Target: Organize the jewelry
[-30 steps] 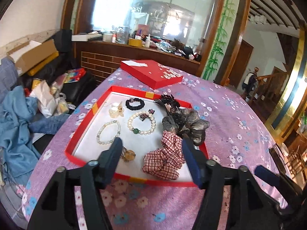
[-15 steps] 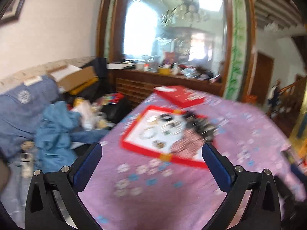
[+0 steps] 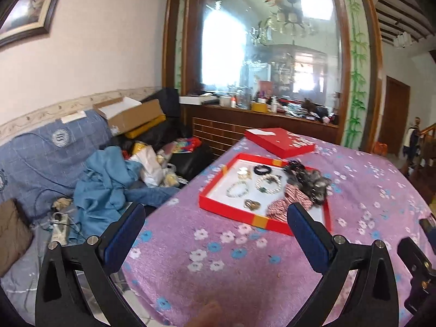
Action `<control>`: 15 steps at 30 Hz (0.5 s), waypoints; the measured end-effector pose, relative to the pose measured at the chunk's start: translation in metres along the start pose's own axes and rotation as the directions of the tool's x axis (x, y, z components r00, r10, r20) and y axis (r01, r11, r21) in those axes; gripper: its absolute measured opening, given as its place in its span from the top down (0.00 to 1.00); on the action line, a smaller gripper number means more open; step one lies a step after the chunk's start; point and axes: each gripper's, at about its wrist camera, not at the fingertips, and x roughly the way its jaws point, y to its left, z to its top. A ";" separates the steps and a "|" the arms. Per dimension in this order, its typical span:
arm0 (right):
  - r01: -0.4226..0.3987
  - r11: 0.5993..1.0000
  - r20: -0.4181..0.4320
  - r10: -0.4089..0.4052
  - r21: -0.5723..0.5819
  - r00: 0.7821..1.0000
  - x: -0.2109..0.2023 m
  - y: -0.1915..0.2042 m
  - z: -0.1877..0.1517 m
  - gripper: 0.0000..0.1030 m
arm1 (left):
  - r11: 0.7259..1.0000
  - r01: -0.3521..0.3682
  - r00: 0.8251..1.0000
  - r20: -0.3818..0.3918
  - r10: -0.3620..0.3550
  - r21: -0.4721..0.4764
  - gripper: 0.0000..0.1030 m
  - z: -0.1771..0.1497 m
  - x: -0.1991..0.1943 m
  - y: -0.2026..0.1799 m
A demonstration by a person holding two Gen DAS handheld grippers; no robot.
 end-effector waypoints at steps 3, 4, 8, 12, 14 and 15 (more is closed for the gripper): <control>0.011 0.999 0.030 -0.010 -0.040 0.999 -0.006 0.009 0.002 0.01 | 0.988 0.153 0.987 0.039 -0.153 0.005 0.00 -0.004 -0.003 0.008; 0.015 0.999 0.034 -0.013 -0.047 0.999 -0.007 0.011 0.002 0.01 | 0.991 0.136 0.989 0.056 -0.135 -0.010 0.00 -0.004 -0.005 0.010; 0.020 0.996 0.033 -0.017 -0.082 0.999 -0.008 0.021 0.005 0.01 | 0.997 0.039 0.998 0.036 -0.041 0.068 0.00 -0.005 -0.005 0.006; 0.016 0.992 0.034 -0.012 -0.124 0.999 -0.009 0.036 0.004 0.01 | 0.998 0.019 1.000 -0.011 -0.018 0.059 0.00 -0.012 0.002 0.007; 0.015 0.990 0.028 -0.012 -0.139 1.000 -0.007 0.040 0.003 0.01 | 0.998 -0.010 1.000 -0.016 0.012 0.068 0.00 -0.015 0.004 0.006; 0.015 0.989 0.024 -0.012 -0.145 1.000 -0.006 0.042 0.003 0.01 | 0.997 -0.026 0.999 -0.018 0.027 0.079 0.00 -0.016 0.005 0.006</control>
